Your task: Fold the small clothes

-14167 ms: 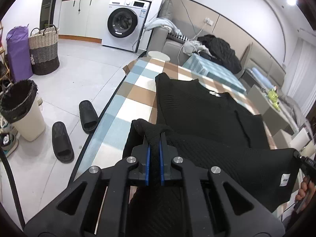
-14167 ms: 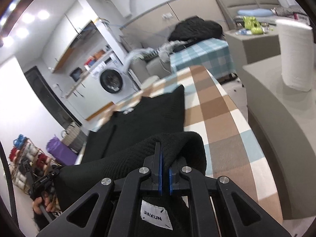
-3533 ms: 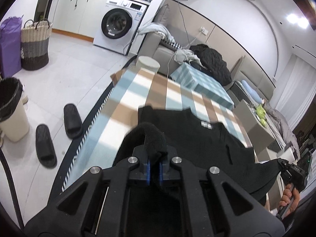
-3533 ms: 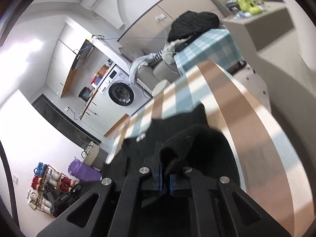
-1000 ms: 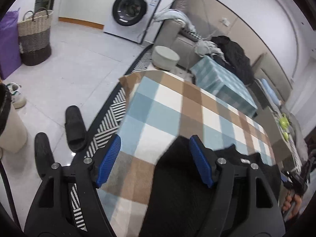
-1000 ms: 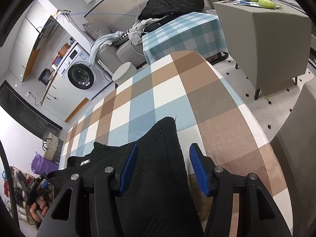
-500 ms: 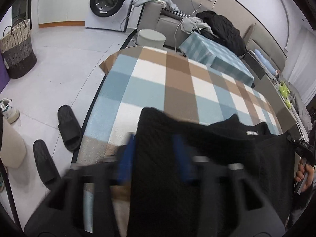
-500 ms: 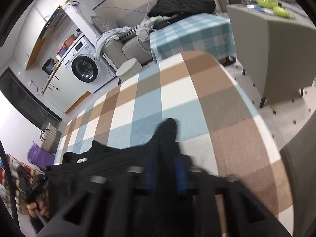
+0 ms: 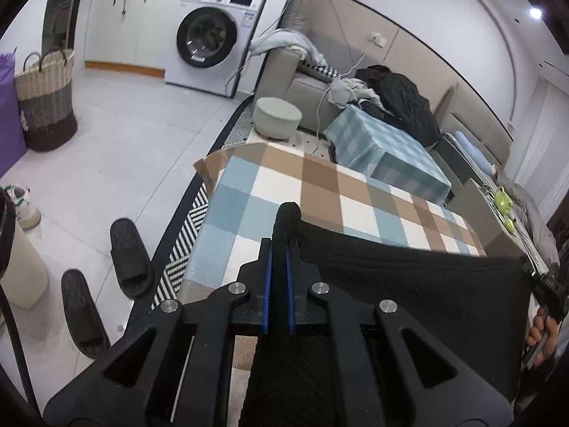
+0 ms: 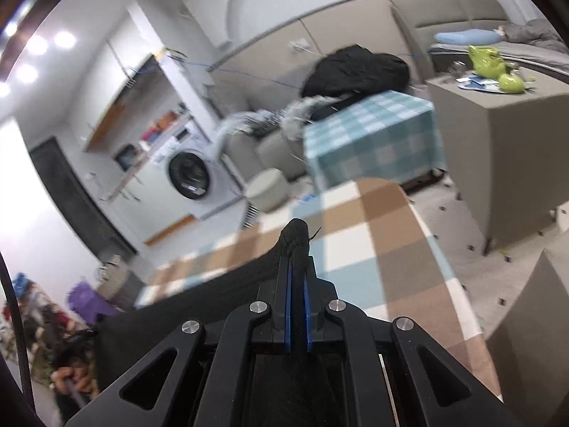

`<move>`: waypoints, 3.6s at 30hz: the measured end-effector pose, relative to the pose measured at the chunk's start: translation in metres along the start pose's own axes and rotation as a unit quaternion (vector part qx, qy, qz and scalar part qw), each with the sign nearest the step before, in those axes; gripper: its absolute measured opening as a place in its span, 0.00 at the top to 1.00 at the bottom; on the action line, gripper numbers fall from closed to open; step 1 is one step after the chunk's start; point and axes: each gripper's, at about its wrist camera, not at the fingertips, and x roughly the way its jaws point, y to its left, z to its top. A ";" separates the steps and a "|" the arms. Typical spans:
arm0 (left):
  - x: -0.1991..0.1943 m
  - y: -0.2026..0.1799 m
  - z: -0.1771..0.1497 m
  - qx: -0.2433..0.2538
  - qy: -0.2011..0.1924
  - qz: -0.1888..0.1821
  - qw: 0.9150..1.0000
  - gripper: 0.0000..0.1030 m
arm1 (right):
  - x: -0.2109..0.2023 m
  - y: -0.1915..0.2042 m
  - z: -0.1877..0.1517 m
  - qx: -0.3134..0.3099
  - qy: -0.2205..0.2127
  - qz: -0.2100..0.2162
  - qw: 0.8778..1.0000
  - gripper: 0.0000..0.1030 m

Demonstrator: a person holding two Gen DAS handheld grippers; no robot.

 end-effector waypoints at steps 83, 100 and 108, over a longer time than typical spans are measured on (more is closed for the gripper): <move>-0.131 -0.141 -0.259 0.202 0.111 0.018 0.973 0.23 | -0.103 0.079 -0.228 -0.193 0.171 -0.085 0.962 0.45; -0.126 -0.189 -0.281 0.262 0.126 -0.025 0.957 0.21 | -0.111 0.101 -0.252 -0.266 0.204 -0.011 0.942 0.36; -0.122 -0.189 -0.279 0.259 0.127 -0.036 0.957 0.19 | -0.118 0.092 -0.237 -0.211 0.192 -0.038 0.958 0.35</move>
